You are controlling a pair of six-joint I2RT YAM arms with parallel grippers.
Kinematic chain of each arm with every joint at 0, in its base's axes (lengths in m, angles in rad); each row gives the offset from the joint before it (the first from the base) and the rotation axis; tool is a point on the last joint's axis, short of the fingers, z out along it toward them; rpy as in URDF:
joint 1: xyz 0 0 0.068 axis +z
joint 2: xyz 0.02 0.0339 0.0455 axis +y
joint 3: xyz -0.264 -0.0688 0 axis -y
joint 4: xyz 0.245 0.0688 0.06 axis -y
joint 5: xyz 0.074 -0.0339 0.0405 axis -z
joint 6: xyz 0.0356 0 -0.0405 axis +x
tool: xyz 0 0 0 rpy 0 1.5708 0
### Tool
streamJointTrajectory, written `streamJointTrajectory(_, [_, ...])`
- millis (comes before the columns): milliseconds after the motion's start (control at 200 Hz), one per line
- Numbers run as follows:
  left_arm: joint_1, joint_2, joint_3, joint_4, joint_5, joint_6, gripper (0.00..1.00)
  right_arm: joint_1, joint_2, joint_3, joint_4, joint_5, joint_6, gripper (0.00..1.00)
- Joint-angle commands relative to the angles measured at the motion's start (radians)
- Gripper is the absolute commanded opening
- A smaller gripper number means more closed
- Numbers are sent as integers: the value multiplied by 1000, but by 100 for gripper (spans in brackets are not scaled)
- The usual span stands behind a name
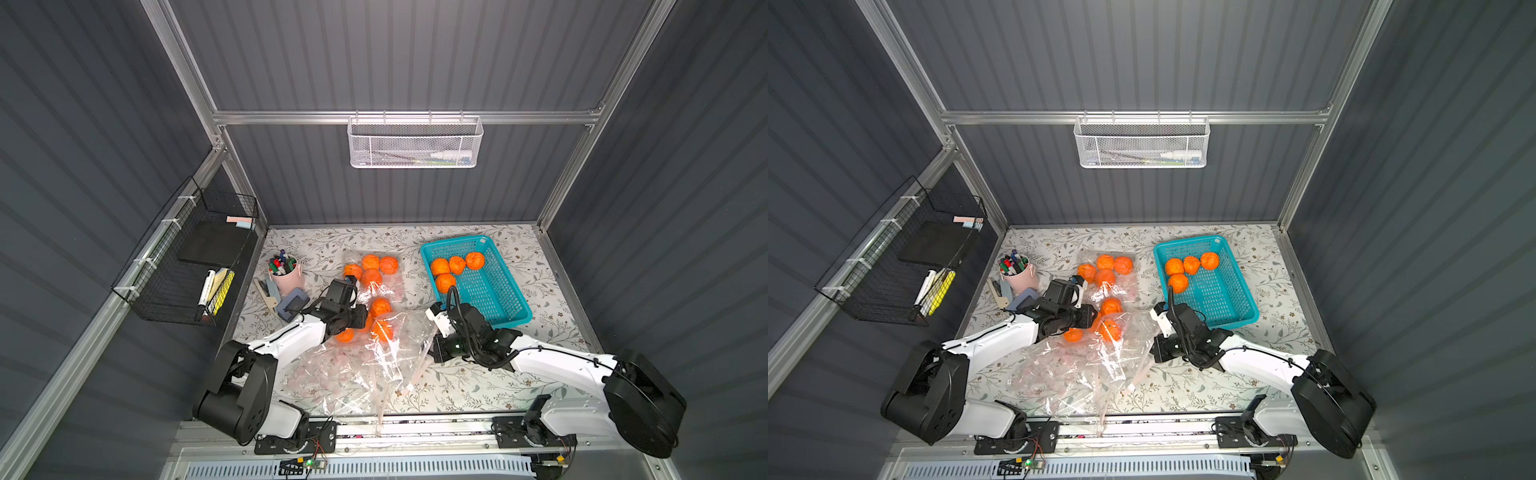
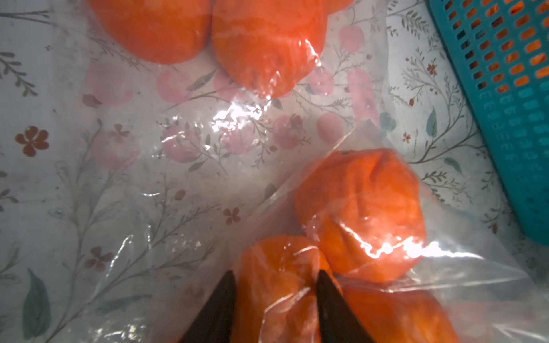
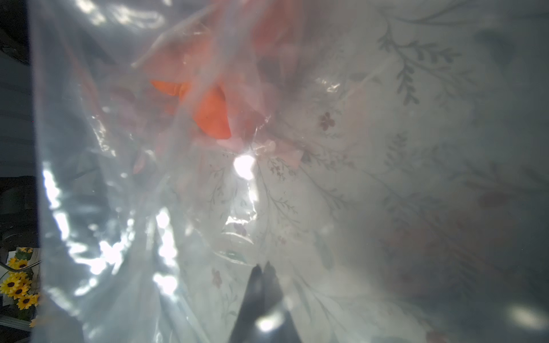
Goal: Open the zip-top bag and take out the orange
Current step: Adjust the zipper food storage bag at the center of the board.
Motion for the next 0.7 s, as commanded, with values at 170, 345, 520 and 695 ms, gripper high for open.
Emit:
streamJointTrajectory(170, [-5, -80, 59, -33, 44, 42, 0, -2, 16, 45, -1, -7, -9, 0])
streamJointTrajectory(345, [-4, -134, 153, -108, 44, 83, 0, -4, 27, 86, -34, -3, -33, 0])
streamJointTrajectory(520, [-5, -251, 182, -94, 98, 120, 0, -10, 33, 92, -20, 22, -40, 0])
streamJointTrajectory(695, [-5, -379, 196, -52, 121, 141, 0, -25, 72, 89, 24, 81, -23, 11])
